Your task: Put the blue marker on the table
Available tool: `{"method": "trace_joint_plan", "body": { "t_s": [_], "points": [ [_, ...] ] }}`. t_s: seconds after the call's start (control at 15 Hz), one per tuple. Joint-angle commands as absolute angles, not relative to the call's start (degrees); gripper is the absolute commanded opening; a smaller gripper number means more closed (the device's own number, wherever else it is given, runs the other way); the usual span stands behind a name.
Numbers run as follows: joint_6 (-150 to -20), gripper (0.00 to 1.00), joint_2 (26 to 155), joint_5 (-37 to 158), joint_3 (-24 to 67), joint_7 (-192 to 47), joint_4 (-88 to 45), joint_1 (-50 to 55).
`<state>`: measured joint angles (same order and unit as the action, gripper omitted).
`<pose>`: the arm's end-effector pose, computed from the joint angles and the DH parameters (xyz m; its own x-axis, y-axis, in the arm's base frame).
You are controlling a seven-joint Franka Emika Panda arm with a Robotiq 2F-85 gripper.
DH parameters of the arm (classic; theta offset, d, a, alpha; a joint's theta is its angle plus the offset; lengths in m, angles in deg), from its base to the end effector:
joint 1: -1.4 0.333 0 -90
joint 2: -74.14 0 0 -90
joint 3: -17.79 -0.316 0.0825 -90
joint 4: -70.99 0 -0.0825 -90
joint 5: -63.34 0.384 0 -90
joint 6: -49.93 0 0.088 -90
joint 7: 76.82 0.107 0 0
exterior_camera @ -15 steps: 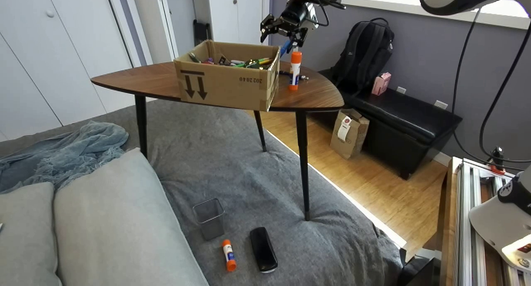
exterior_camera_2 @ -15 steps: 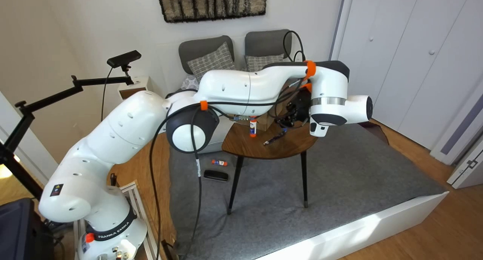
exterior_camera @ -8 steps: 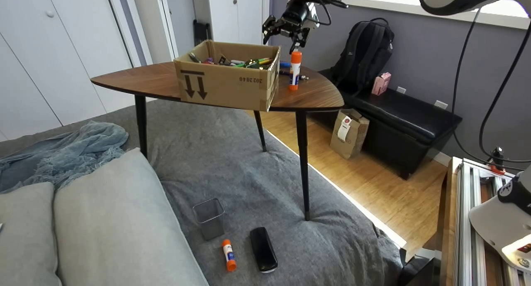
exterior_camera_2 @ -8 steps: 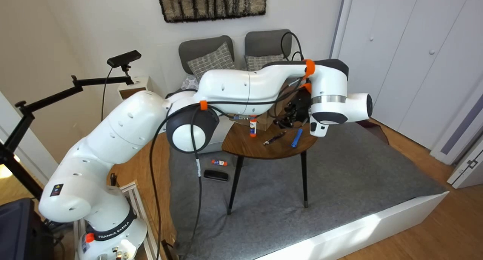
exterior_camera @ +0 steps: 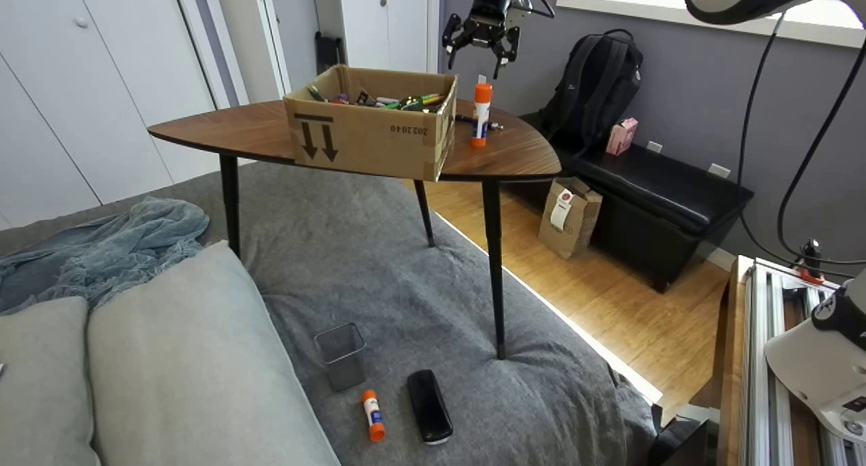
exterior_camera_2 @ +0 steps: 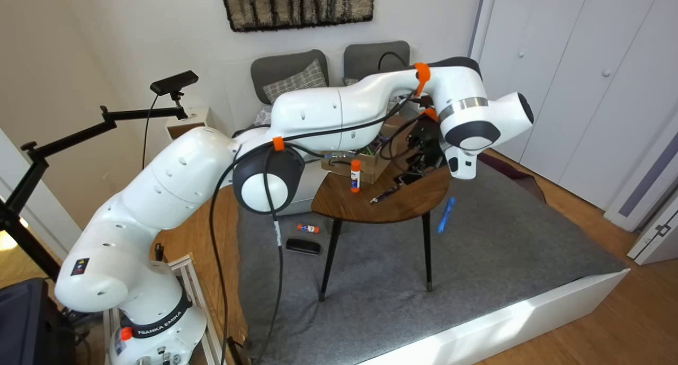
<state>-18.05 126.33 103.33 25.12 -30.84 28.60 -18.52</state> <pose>0.6961 -0.2146 0.4028 0.3518 -0.6573 -0.6665 -0.9200 -0.3741 -0.1167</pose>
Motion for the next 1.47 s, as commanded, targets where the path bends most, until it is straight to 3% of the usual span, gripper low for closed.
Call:
{"method": "trace_joint_plan", "body": {
  "t_s": [0.0,0.6,0.73,0.8,1.4],
  "points": [
    [-18.4,1.0,126.7,97.2,26.6,-34.8,35.4,-17.1],
    [-21.0,1.0,124.4,85.6,29.5,-47.3,43.5,-11.3],
    [-19.6,1.0,125.7,79.9,25.3,-48.3,49.7,-11.3],
    [-22.4,1.0,122.0,77.4,25.0,-50.2,44.8,-9.6],
    [-30.9,1.0,116.4,65.6,23.2,-64.4,47.0,-2.1]
  ]
}}
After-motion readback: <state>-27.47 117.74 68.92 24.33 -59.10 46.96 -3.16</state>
